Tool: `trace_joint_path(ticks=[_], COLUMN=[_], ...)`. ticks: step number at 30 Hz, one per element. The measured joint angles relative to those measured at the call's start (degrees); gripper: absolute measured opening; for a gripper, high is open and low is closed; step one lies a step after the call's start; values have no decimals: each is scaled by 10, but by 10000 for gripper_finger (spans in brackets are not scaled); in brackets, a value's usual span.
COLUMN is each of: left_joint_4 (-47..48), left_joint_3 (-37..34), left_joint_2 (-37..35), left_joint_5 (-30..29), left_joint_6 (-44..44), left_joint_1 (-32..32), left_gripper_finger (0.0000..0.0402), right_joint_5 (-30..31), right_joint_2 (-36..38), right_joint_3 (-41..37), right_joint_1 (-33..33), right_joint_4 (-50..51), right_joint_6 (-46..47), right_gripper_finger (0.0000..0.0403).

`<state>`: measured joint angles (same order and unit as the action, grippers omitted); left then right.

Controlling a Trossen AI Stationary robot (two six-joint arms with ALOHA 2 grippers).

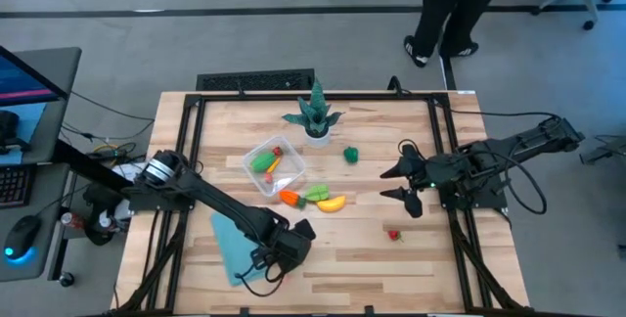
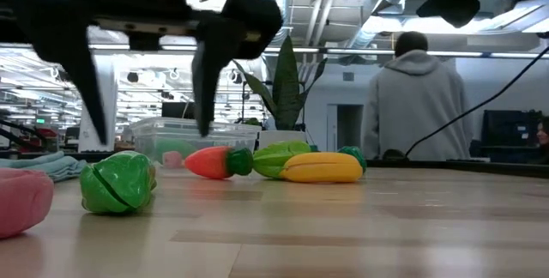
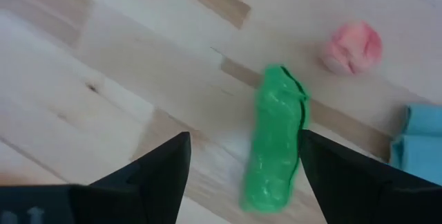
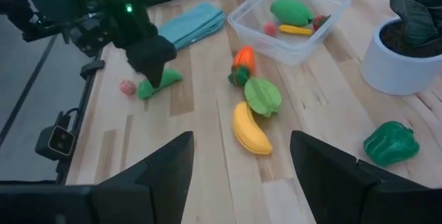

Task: Pick and placing Produce into tupperware
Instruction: Put the green peas into the transparent container

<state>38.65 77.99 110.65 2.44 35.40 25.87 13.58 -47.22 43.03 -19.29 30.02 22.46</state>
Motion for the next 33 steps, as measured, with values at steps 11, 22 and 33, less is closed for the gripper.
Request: trace_joint_path(ticks=[11, 22, 33], left_joint_4=[0, -14, -11], left_joint_3=[-3, -4, -5], left_joint_2=[20, 20, 35], left_joint_5=[17, 14, 30], left_joint_6=[6, 5, -1], left_joint_1=[0, -2, -3], left_gripper_finger=[259, 244, 238], right_joint_5=[0, 0, 0], right_joint_2=[0, 0, 0], right_joint_3=[0, 0, 0], right_joint_1=[0, -3, -3], right_joint_4=[5, 9, 9], right_joint_6=[-4, -5, -6], right_gripper_finger=[233, 233, 233])
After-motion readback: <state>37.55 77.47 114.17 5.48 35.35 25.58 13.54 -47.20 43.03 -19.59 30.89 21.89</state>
